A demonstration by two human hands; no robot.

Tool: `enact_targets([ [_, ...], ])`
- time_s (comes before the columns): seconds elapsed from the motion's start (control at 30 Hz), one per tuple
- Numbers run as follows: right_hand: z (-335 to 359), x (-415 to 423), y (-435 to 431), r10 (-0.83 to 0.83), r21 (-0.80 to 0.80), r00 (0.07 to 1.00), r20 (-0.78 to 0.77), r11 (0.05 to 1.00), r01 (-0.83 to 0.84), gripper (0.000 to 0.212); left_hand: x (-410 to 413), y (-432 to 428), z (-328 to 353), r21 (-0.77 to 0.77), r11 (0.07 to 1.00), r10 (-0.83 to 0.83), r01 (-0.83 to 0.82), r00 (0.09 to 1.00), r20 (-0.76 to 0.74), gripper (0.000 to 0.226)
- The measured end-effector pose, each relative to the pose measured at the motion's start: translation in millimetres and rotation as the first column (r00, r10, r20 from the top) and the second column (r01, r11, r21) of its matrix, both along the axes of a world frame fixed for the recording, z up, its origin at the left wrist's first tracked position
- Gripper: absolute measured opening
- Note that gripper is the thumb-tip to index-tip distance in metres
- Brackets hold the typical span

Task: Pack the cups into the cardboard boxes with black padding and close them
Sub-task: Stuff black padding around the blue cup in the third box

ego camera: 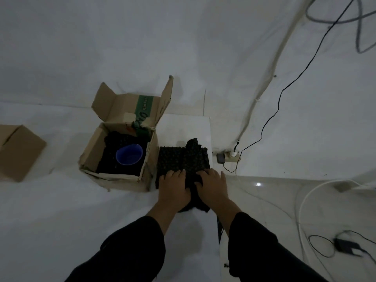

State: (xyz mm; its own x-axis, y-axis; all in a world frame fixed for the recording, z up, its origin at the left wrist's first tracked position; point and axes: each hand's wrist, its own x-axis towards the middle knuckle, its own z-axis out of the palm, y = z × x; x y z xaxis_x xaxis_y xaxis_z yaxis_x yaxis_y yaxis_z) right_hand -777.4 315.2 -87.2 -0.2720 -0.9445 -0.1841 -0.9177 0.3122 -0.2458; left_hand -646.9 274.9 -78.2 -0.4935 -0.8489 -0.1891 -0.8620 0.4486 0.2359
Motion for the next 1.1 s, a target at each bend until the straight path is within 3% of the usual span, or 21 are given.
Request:
enact_targets([
  [0.13, 2, 2, -5, -0.126, -0.122, 0.992, 0.026, 0.984, 0.128, 0.029, -7, -1, 3, 0.116, 0.974, 0.215, -0.194, 0.951, -0.221, 0.062],
  [0.17, 4, 2, -7, -0.164, -0.163, 0.983, 0.084, 0.971, 0.176, 0.026, -8, -1, 4, 0.169, 0.956, 0.280, -0.241, 0.921, -0.270, 0.063],
  [0.23, 9, 4, -10, -0.252, -0.194, 0.900, 0.355, 0.922, 0.335, 0.021, -8, -3, 7, 0.271, 0.913, 0.389, -0.306, 0.855, -0.344, 0.063],
  [0.3, 17, 6, -13, -0.320, -0.117, 0.693, 0.646, 0.856, 0.504, 0.027, -8, -5, 11, 0.351, 0.878, 0.458, -0.327, 0.789, -0.409, 0.062],
  [0.4, 33, 7, -21, -0.357, 0.087, 0.331, 0.873, 0.783, 0.616, 0.035, -7, -8, 21, 0.450, 0.832, 0.534, -0.325, 0.687, -0.492, 0.060],
  [0.53, 49, 4, -29, -0.357, 0.297, 0.009, 0.934, 0.791, 0.535, 0.032, -4, -14, 39, 0.597, 0.757, 0.638, -0.265, 0.499, -0.587, 0.054],
  [0.63, 57, 3, -32, -0.325, 0.357, -0.152, 0.934, 0.801, 0.480, 0.039, 0, -19, 59, 0.715, 0.675, 0.724, -0.185, 0.354, -0.592, 0.044],
  [0.73, 70, 5, -33, -0.300, 0.357, -0.197, 0.933, 0.834, 0.422, 0.034, 5, -24, 73, 0.781, 0.618, 0.740, -0.084, 0.396, -0.543, 0.047],
  [0.83, 81, 11, -35, -0.269, 0.323, -0.184, 0.945, 0.846, 0.423, 0.035, 10, -23, 87, 0.808, 0.589, 0.729, 0.015, 0.422, -0.539, 0.043],
  [0.97, 94, 25, -38, -0.216, 0.240, -0.105, 0.971, 0.868, 0.434, 0.037, 17, -21, 100, 0.742, 0.666, 0.623, 0.076, 0.491, -0.609, 0.054],
  [1.1, 106, 42, -42, -0.177, 0.176, -0.039, 0.983, 0.880, 0.441, 0.031, 38, -30, 115, 0.636, 0.769, 0.460, 0.060, 0.639, -0.616, 0.066],
])
